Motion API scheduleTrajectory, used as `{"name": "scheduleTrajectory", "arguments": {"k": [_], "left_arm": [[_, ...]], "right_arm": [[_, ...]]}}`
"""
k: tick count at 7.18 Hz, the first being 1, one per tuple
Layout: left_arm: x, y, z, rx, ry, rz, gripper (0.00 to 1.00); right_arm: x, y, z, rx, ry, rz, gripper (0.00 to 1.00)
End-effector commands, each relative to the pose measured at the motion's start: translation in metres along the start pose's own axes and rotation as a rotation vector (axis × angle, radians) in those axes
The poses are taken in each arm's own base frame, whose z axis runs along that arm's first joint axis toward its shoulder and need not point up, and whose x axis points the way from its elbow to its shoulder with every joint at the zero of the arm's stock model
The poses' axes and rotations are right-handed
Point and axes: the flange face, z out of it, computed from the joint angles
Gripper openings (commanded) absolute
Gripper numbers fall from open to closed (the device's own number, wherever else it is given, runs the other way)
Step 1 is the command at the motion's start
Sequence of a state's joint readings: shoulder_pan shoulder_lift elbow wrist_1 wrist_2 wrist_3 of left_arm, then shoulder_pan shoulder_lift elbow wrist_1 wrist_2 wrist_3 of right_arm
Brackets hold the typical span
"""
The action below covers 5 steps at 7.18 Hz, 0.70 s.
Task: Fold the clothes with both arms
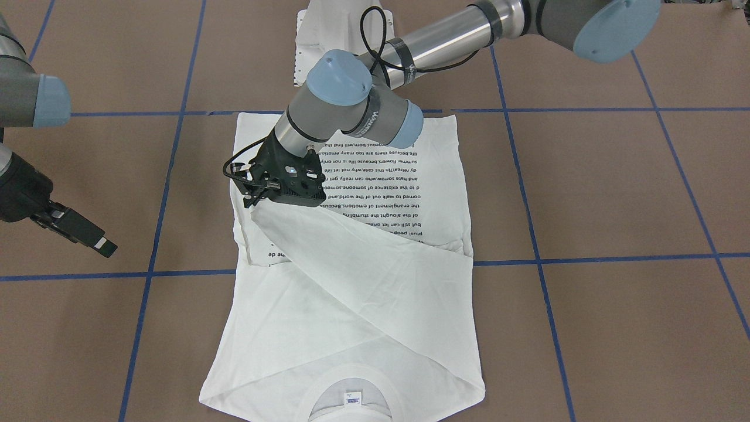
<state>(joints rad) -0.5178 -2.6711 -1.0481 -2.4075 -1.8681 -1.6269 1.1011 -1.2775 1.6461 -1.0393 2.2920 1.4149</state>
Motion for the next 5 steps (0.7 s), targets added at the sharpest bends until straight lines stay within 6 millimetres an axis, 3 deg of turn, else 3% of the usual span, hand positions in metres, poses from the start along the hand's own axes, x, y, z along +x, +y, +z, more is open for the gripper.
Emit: {"name": "scheduleTrajectory", "arguments": {"k": [1, 2, 3, 4, 5], "left_arm": [[-0.005, 0.001, 0.011, 0.01, -0.013, -0.007, 0.8], [-0.003, 0.0, 0.009, 0.013, -0.007, -0.016, 0.92], [-0.003, -0.007, 0.005, 0.023, -0.011, -0.039, 0.92], [-0.027, -0.015, -0.013, 0.027, -0.009, -0.037, 0.92], [-0.085, -0.025, -0.04, 0.04, -0.038, -0.007, 0.89]], "right_arm": [[0.002, -0.002, 0.001, 0.006, 0.004, 0.004, 1.0], [-0.004, 0.002, 0.006, 0.013, 0.005, 0.011, 1.0], [-0.013, 0.014, 0.013, 0.021, 0.004, 0.006, 1.0], [-0.025, 0.042, 0.022, 0.016, -0.005, 0.032, 1.0], [-0.027, 0.093, 0.036, 0.01, -0.003, 0.039, 1.0]]}}
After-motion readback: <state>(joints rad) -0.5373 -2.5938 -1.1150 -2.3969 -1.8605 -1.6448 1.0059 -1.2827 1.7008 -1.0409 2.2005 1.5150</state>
